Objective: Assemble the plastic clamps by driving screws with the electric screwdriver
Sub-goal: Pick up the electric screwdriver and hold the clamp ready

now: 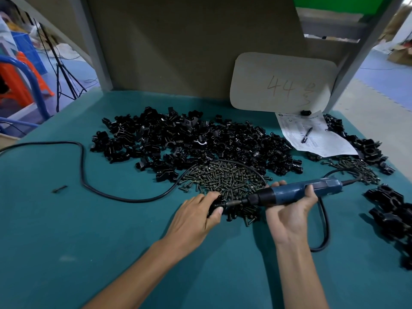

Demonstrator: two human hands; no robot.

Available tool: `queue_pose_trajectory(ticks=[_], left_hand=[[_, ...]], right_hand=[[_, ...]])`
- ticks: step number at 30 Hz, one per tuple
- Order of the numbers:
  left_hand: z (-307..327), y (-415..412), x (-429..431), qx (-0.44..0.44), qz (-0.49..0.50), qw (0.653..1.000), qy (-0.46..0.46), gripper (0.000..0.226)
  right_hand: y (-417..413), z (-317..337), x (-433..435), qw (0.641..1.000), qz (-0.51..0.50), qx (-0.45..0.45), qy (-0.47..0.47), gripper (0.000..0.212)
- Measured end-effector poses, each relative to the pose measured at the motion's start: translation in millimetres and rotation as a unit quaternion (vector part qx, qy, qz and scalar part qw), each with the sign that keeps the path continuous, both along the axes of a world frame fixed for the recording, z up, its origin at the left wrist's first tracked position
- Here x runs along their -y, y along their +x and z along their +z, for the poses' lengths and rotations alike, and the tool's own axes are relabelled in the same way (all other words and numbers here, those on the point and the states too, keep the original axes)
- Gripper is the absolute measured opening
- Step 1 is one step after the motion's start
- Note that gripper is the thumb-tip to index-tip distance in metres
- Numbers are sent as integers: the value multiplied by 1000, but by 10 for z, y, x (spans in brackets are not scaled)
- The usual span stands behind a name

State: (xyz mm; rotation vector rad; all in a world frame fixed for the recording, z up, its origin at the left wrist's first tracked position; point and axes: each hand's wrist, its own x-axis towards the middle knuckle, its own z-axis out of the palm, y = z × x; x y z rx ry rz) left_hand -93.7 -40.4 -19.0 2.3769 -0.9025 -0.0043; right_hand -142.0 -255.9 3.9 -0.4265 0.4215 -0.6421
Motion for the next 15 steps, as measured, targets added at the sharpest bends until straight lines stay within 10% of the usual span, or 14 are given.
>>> queue_pose_trajectory(ticks=[15], left_hand=[[-20,-6,7,15,16,1000,-1,37]], right_hand=[[28,-36,-15,1000,1,-9,11,38]])
